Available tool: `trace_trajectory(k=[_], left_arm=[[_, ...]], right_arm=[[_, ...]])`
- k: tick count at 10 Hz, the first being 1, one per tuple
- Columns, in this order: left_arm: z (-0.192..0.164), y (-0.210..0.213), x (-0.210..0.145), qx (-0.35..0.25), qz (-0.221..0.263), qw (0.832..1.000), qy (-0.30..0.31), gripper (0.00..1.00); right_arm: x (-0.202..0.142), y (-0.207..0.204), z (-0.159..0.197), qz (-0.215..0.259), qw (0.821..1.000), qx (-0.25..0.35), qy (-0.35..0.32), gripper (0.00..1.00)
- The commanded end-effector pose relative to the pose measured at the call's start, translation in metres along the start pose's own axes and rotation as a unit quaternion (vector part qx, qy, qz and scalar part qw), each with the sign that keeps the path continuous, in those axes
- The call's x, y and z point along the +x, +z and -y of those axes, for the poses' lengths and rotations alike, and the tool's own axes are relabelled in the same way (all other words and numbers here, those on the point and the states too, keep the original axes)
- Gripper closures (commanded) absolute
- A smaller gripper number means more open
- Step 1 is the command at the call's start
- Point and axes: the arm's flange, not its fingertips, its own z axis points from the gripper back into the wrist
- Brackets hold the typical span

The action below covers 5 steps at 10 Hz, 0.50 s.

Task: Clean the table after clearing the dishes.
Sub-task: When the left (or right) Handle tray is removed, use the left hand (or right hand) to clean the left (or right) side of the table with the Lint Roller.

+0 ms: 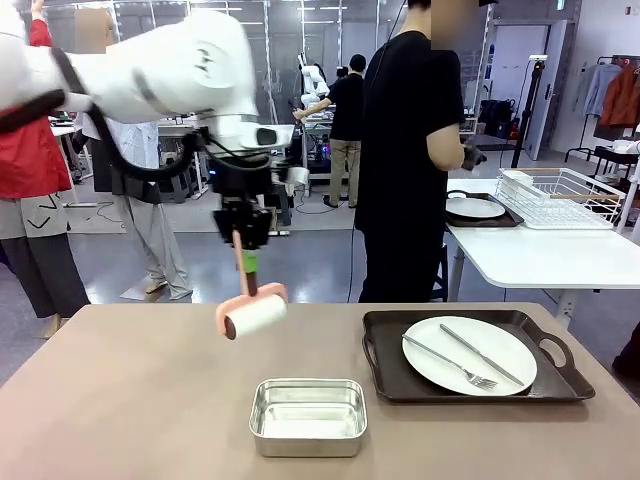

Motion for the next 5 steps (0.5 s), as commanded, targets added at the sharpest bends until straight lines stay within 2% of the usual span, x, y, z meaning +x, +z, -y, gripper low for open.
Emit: trace_trajectory(k=[1, 2, 3, 4, 5], left_arm=[[-0.008, -0.041, -0.034, -0.001, 0.064, 0.988, 0.140, 0.95], [-0.017, -0.048, -0.043, 0.023, 0.094, 0.987, 0.129, 0.95], [-0.016, -0.054, -0.045, 0.093, 0.106, 0.990, 0.008, 0.95], [-0.030, -0.022, -0.027, 0.002, 0.054, 0.991, 0.120, 0.95], [-0.030, -0.022, -0.027, 0.002, 0.054, 0.991, 0.120, 0.95]], right_arm=[[-0.002, 0.002, -0.002, 0.002, 1.000, 0.005, 0.003, 0.00], [-0.002, 0.002, -0.002, 0.002, 1.000, 0.005, 0.003, 0.00], [-0.002, 0.002, -0.002, 0.002, 1.000, 0.005, 0.003, 0.00], [-0.002, 0.002, -0.002, 0.002, 1.000, 0.005, 0.003, 0.00], [-0.002, 0.002, -0.002, 0.002, 1.000, 0.005, 0.003, 0.00]])
